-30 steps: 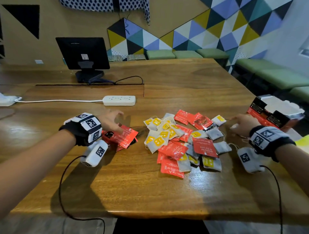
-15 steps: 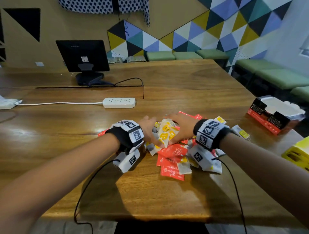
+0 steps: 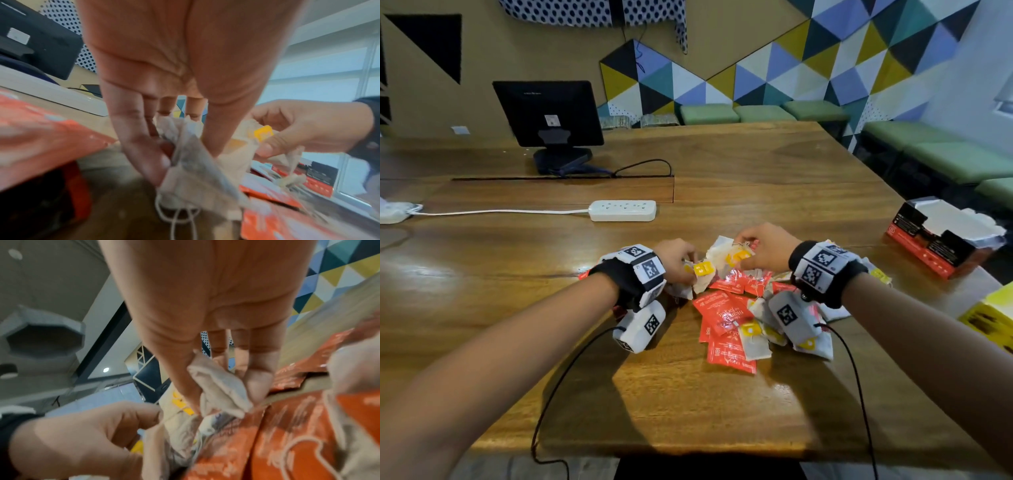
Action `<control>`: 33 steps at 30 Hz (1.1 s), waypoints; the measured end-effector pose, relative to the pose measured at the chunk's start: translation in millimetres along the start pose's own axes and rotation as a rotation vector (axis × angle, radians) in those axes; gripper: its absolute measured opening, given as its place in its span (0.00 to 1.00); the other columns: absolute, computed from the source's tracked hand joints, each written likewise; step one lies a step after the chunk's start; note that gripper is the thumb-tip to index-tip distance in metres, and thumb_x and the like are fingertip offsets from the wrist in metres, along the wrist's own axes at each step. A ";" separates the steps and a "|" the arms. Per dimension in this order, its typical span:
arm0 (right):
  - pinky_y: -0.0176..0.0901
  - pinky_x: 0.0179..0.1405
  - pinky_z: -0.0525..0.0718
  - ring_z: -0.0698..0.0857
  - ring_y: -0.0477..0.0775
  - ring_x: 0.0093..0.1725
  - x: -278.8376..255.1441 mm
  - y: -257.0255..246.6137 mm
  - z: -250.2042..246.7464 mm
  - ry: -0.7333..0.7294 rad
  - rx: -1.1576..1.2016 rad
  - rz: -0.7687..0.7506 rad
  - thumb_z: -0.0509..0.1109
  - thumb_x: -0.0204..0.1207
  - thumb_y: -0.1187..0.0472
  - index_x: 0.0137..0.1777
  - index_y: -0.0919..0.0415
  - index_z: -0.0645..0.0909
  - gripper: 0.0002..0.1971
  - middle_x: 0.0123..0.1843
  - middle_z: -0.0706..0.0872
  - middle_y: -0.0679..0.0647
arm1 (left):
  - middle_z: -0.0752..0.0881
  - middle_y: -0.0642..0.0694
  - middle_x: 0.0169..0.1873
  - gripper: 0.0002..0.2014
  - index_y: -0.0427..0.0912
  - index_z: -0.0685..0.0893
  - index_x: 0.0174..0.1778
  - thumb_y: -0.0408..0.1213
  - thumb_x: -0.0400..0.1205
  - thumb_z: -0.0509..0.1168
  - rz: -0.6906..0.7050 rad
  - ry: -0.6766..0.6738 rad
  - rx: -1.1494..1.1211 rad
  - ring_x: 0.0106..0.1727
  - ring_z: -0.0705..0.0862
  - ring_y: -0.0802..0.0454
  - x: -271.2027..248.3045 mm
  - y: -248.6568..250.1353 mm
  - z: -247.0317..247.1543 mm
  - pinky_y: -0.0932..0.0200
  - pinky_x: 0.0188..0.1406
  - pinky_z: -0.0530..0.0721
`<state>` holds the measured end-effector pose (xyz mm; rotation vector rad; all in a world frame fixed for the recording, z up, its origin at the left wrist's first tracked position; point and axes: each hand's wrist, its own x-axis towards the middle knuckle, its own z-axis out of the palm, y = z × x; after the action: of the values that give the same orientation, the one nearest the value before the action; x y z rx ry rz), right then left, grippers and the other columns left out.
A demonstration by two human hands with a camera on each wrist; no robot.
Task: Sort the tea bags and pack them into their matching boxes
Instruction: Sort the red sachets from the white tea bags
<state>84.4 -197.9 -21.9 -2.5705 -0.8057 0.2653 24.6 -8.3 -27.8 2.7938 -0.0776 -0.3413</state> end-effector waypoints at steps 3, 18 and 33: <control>0.43 0.50 0.78 0.79 0.48 0.43 -11.7 9.1 -16.7 0.066 0.144 0.027 0.77 0.68 0.62 0.50 0.54 0.81 0.12 0.44 0.82 0.48 | 0.82 0.47 0.39 0.07 0.50 0.79 0.37 0.40 0.75 0.71 -0.016 0.013 -0.118 0.36 0.81 0.50 6.0 -6.4 -5.9 0.69 0.21 0.76; 0.51 0.45 0.81 0.79 0.58 0.41 -78.0 101.4 -100.0 0.467 0.384 0.320 0.81 0.62 0.65 0.50 0.71 0.80 0.19 0.39 0.80 0.59 | 0.78 0.48 0.31 0.11 0.45 0.74 0.33 0.34 0.78 0.69 0.194 0.143 -0.531 0.28 0.79 0.55 44.2 73.8 -40.4 0.70 0.17 0.81; 0.51 0.57 0.83 0.83 0.61 0.57 -106.7 131.0 -65.8 0.095 -0.085 0.651 0.66 0.76 0.64 0.65 0.64 0.79 0.17 0.58 0.84 0.62 | 0.74 0.49 0.28 0.13 0.46 0.74 0.31 0.30 0.74 0.72 0.294 0.119 -0.649 0.26 0.73 0.53 102.6 194.6 17.5 0.61 0.23 0.79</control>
<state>82.8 -379.2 -17.5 -2.8275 0.0792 0.2985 117.0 -207.3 -3.9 2.1147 -0.2893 -0.0979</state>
